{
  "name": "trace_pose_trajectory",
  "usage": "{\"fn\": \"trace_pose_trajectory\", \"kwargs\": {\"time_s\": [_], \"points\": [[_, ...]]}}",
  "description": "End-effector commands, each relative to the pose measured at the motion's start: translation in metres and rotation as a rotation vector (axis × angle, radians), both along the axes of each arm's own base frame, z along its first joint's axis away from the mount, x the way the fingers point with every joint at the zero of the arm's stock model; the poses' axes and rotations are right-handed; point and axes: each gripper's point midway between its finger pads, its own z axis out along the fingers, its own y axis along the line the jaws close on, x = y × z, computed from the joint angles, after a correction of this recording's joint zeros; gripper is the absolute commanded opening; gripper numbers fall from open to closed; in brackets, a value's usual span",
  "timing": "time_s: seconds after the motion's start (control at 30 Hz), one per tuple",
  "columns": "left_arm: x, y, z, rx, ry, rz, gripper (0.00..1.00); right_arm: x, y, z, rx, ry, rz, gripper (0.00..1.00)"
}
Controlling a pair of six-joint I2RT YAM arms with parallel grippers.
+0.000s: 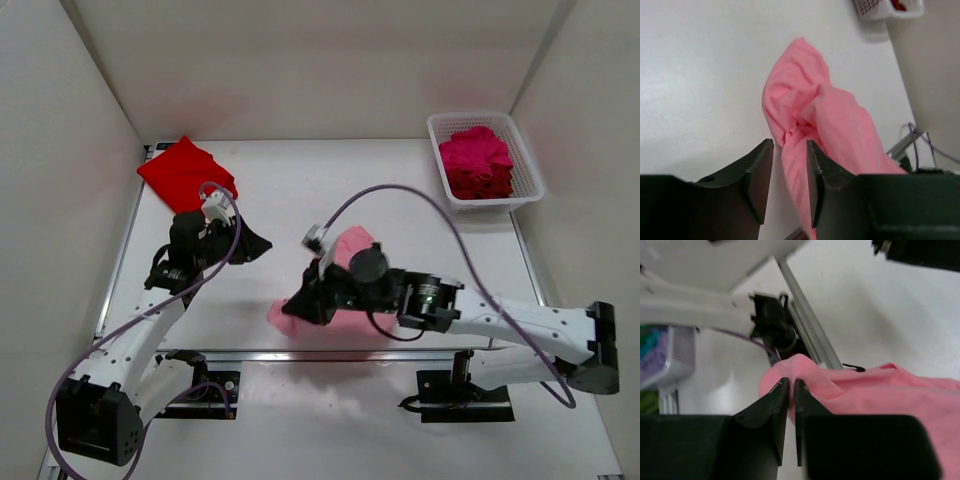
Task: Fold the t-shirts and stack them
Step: Move the crumpled T-shirt to the center of the board, then flatten out the crumpled T-shirt at the center of the board.
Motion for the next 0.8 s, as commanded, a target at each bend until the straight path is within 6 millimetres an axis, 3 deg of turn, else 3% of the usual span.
{"fn": "trace_pose_trajectory", "kwargs": {"time_s": [0.0, 0.03, 0.07, 0.1, 0.17, 0.2, 0.27, 0.3, 0.33, 0.4, 0.43, 0.53, 0.57, 0.63, 0.77], "points": [[-0.036, 0.007, -0.06, 0.043, 0.178, -0.041, 0.45, -0.004, 0.014, -0.033, -0.052, 0.037, -0.068, 0.1], [-0.039, 0.013, -0.07, 0.044, 0.2, -0.028, 0.46, -0.016, 0.011, -0.045, -0.08, 0.059, -0.032, 0.17], [-0.04, 0.017, -0.073, 0.049, 0.206, -0.017, 0.48, -0.021, 0.009, -0.054, -0.095, 0.066, -0.014, 0.33], [-0.044, 0.02, -0.082, 0.065, 0.222, -0.018, 0.49, -0.028, 0.003, -0.059, -0.118, 0.083, 0.026, 0.4], [-0.052, 0.019, -0.099, 0.158, 0.263, -0.042, 0.55, -0.014, -0.021, -0.077, -0.186, 0.075, -0.04, 0.43], [-0.053, 0.019, -0.101, 0.179, 0.269, -0.042, 0.57, 0.007, -0.04, -0.08, -0.201, 0.082, -0.146, 0.44], [-0.065, 0.008, -0.114, 0.202, 0.301, -0.101, 0.61, 0.034, -0.071, -0.105, -0.224, 0.127, -0.225, 0.45], [-0.067, 0.006, -0.117, 0.206, 0.304, -0.102, 0.63, 0.061, -0.089, -0.113, -0.213, 0.166, -0.322, 0.45], [-0.07, 0.005, -0.119, 0.209, 0.313, -0.112, 0.65, 0.067, -0.101, -0.128, -0.203, 0.184, -0.346, 0.45], [-0.072, 0.002, -0.118, 0.219, 0.303, -0.109, 0.68, 0.106, -0.149, -0.164, -0.23, 0.224, -0.534, 0.48], [-0.074, -0.001, -0.12, 0.221, 0.304, -0.123, 0.69, 0.117, -0.158, -0.166, -0.209, 0.215, -0.57, 0.52], [-0.083, -0.008, -0.138, 0.254, 0.353, -0.137, 0.71, 0.166, -0.222, -0.196, -0.185, 0.276, -0.802, 0.61], [-0.081, -0.007, -0.139, 0.267, 0.353, -0.131, 0.71, 0.174, -0.224, -0.195, -0.154, 0.284, -0.806, 0.62], [-0.074, -0.004, -0.143, 0.286, 0.34, -0.082, 0.72, 0.19, -0.242, -0.223, -0.203, 0.351, -0.845, 0.62], [-0.068, -0.001, -0.158, 0.282, 0.354, -0.025, 0.75, 0.212, -0.233, -0.227, -0.178, 0.324, -0.791, 0.63]]}}
